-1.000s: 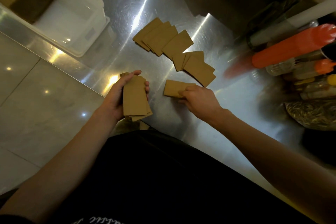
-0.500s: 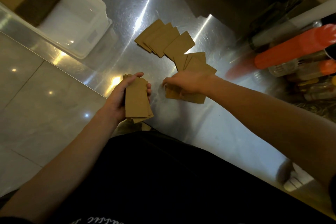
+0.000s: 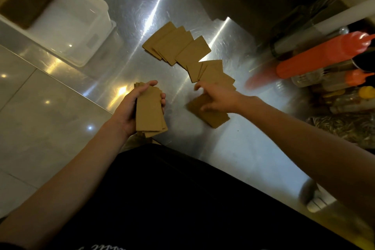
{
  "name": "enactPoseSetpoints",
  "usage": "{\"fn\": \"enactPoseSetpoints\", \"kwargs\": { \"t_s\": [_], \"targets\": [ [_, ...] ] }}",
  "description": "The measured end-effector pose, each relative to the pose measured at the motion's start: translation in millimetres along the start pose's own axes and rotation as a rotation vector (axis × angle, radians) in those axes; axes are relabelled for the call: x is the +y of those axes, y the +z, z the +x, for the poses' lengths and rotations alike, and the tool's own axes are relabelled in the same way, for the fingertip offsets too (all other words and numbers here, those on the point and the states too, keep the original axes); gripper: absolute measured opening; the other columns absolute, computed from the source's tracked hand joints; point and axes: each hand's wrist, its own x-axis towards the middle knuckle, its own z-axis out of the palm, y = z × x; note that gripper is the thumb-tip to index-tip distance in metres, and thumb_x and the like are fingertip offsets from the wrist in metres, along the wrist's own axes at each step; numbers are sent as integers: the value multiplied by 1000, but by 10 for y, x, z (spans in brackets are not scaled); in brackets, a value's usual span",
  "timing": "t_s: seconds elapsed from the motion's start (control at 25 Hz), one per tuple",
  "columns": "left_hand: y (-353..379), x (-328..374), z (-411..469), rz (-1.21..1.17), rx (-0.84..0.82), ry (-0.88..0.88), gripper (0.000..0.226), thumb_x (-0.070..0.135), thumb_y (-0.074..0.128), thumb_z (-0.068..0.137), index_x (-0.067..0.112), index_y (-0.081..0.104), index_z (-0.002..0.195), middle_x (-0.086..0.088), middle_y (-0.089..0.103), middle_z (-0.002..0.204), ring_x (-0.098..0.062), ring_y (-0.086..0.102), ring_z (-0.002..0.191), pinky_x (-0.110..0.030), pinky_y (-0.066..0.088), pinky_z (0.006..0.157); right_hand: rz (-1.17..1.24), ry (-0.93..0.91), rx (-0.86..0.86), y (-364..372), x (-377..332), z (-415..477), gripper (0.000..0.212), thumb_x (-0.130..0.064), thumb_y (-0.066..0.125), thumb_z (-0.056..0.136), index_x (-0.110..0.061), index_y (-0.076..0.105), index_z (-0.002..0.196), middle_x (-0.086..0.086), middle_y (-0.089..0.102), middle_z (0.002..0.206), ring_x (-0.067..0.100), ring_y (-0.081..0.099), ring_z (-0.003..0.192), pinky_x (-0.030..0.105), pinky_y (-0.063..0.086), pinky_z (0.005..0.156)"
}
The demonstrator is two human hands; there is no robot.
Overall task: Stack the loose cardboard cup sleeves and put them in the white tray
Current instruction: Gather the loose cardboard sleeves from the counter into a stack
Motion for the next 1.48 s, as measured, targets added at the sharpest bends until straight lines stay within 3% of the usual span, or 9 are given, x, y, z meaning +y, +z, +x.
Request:
{"fn": "enactPoseSetpoints", "kwargs": {
  "t_s": [0.2, 0.44, 0.6, 0.76, 0.84, 1.0, 1.2, 1.32, 1.48],
  "targets": [
    [35, -17, 31, 17, 7, -17, 35, 33, 63, 89, 20, 57, 121, -14, 67, 100, -25, 66, 86, -38, 55, 77, -71, 182, 67, -469, 372, -53, 87, -35, 76, 80, -25, 25, 149, 13, 42, 146, 36, 44, 130, 48, 39, 105],
    [72, -14, -18, 23, 9, 1, 33, 32, 60, 91, 19, 56, 121, -15, 67, 97, -26, 66, 83, -37, 57, 74, -164, 239, 79, -473, 283, 172, 82, -31, 71, 86, -14, 22, 150, 13, 31, 153, 35, 37, 137, 43, 33, 110],
    [41, -25, -54, 10, 11, 12, 29, 31, 57, 93, 19, 56, 119, -14, 67, 96, -25, 66, 82, -36, 57, 72, -197, 240, 176, -311, 305, 283, 89, -33, 76, 81, -12, 20, 147, 15, 28, 149, 37, 44, 129, 44, 40, 106],
    [26, -55, -55, 24, 11, 2, 27, 31, 58, 92, 19, 57, 117, -15, 66, 97, -25, 65, 84, -37, 56, 74, -135, 396, 262, -252, 410, 348, 97, -42, 80, 74, -13, 22, 146, 17, 33, 143, 38, 44, 127, 47, 40, 106],
    [26, -61, -56, 26, 9, 2, 28, 31, 58, 92, 19, 57, 117, -15, 66, 97, -26, 65, 84, -37, 56, 74, -97, 427, 283, -249, 444, 340, 93, -41, 78, 75, -13, 23, 145, 17, 39, 142, 38, 44, 129, 48, 39, 106],
    [28, -60, -63, 18, 7, 0, 27, 31, 59, 92, 19, 57, 117, -15, 66, 97, -26, 65, 83, -37, 56, 74, 11, 418, 372, -325, 343, 176, 61, -42, 63, 89, -12, 40, 137, 14, 53, 133, 34, 53, 120, 43, 41, 103],
    [60, -47, -84, 35, 22, 13, 26, 31, 56, 93, 19, 58, 116, -14, 67, 93, -24, 67, 79, -36, 57, 71, -124, 229, 455, -144, 47, -213, 27, -37, 63, 85, -23, 56, 106, 4, 65, 94, 25, 61, 84, 37, 54, 77],
    [72, -41, -82, 43, 18, 8, 27, 31, 56, 93, 19, 58, 117, -15, 67, 94, -25, 67, 79, -36, 57, 72, -123, 175, 336, 34, -51, -249, 28, -37, 66, 85, -21, 59, 106, 4, 66, 95, 22, 60, 83, 34, 52, 79],
    [69, -57, -85, 56, 4, -1, 28, 31, 59, 91, 19, 58, 117, -14, 67, 95, -25, 66, 81, -36, 56, 73, 187, 176, 165, -137, -33, -281, 41, -37, 76, 80, -13, 65, 112, 0, 61, 105, 19, 58, 94, 29, 45, 83]
  ]
}}
